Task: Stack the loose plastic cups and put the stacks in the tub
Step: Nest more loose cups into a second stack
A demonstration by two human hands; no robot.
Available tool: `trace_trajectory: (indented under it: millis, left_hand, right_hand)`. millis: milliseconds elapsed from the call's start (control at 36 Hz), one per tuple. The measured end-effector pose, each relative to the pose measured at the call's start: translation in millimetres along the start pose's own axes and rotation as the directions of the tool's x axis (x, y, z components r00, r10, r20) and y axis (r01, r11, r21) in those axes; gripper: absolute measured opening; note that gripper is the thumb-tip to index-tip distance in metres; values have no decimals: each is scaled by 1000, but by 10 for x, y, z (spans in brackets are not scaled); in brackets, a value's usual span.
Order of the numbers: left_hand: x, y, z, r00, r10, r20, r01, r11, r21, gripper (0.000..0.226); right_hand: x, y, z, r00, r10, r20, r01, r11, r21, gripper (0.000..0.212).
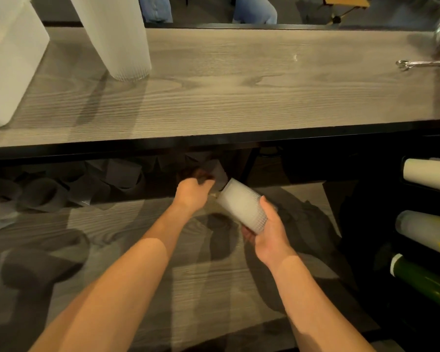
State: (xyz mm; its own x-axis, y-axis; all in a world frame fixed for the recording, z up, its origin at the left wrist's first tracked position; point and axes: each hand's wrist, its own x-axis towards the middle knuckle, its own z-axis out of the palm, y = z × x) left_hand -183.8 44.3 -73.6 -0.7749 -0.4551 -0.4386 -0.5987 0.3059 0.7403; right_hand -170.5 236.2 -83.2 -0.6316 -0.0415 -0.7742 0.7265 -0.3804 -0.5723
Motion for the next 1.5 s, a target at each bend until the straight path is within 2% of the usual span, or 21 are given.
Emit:
trace_trajectory:
  millis: [56, 111, 194, 250, 306, 361, 389, 472, 528, 583, 667, 833, 944, 1028, 1111, 1167, 1194, 1250, 1306, 1417, 1500]
  left_hand:
    - [-88, -94, -65, 997, -76, -14, 67, 938, -340, 34]
    - [-195, -163, -134, 993, -101, 52, 113, 812, -573, 22]
    - [-309, -269, -226, 989, -96, 117, 151, 674, -723, 7]
    - [-338, -369, -312, 995, -86, 58, 103, 752, -651, 9]
    - [-362, -492, -412, 995, -48, -88, 0, 879, -478, 10]
    - [-400, -657, -510, 958, 114, -262, -177, 956, -233, 4]
    - [-434, -734, -558, 934, 221, -282, -258, 961, -103, 2]
    - [-551, -974, -705, 906, 392, -161, -355, 910, 215, 34]
    - [-635, -1070, -830, 922, 382, -64, -344, 884, 315, 64]
    - [-722, -1132, -943, 949, 316, 5, -312, 935, 170, 86]
    - [-813, -1228, -1120, 959, 282, 40, -276, 956, -101, 96]
    - [-965, -1404, -1519, 972, 234, -6, -209, 856, -473, 62]
    - [-1094, -1474, -1545, 980, 190, 56, -116, 777, -618, 41]
    - [-1173, -1484, -1540, 990, 135, 45, -97, 870, -483, 34]
    - [-1145, -1541, -1645, 990, 118, 77, -64, 864, -500, 55]
    - [-1041, -1597, -1724, 992, 124, 20, -101, 881, -463, 57]
    - [-964, -1622, -1766, 990, 130, -57, -141, 931, -336, 50]
    - [-774, -1680, -1848, 965, 164, -206, -153, 986, 68, 39]
    - [-585, -1670, -1931, 964, 168, -206, -89, 934, 347, 41]
    - [-304, -1598, -2055, 995, 66, -81, -12, 845, 535, 50]
    - [-202, -1633, -2069, 990, 137, -44, -67, 706, 705, 49]
  right_hand:
    - [-37, 34, 29, 1000, -5, 19, 5, 1000, 1, 37]
    - [-100, 53, 72, 999, -3, 53, 4, 1000, -5, 32]
    - [-188, 100, 130, 997, -9, 81, 11, 1000, -26, 27]
    - [-240, 139, 167, 997, -26, 66, 28, 999, -20, 33]
    - [-293, 177, 215, 998, -43, 56, 44, 999, -16, 41]
    - [-358, 221, 290, 997, -54, 63, 56, 998, -30, 42]
    - [-389, 255, 327, 996, -59, 71, 62, 997, -40, 43]
    - [-499, 382, 449, 989, -93, 111, 101, 993, -62, 55]
    - [-581, 466, 534, 984, -110, 142, 122, 989, -80, 62]
    - [-658, 536, 623, 978, -119, 172, 143, 980, -136, 59]
    - [-728, 647, 713, 971, -141, 194, 191, 944, -269, 53]
    - [-877, 847, 894, 969, -40, 243, 139, 902, -408, 45]
    - [-974, 1051, 1091, 948, 29, 317, 123, 885, -449, 33]
    - [-1007, 1208, 1244, 954, 19, 301, 130, 875, -466, 51]
    - [-1014, 1287, 1341, 963, 3, 270, 122, 888, -444, 53]
    - [-1007, 1330, 1390, 971, -10, 240, 113, 901, -419, 58]
    - [-1000, 1351, 1412, 976, -21, 219, 111, 906, -409, 61]
    - [-986, 1391, 1462, 985, -39, 167, 104, 911, -398, 63]
    - [-963, 1415, 1493, 992, -55, 112, 95, 917, -388, 64]
    - [-912, 1435, 1510, 997, -62, 56, 78, 926, -368, 55]
    - [-902, 1430, 1533, 998, -43, 45, 56, 933, -354, 51]
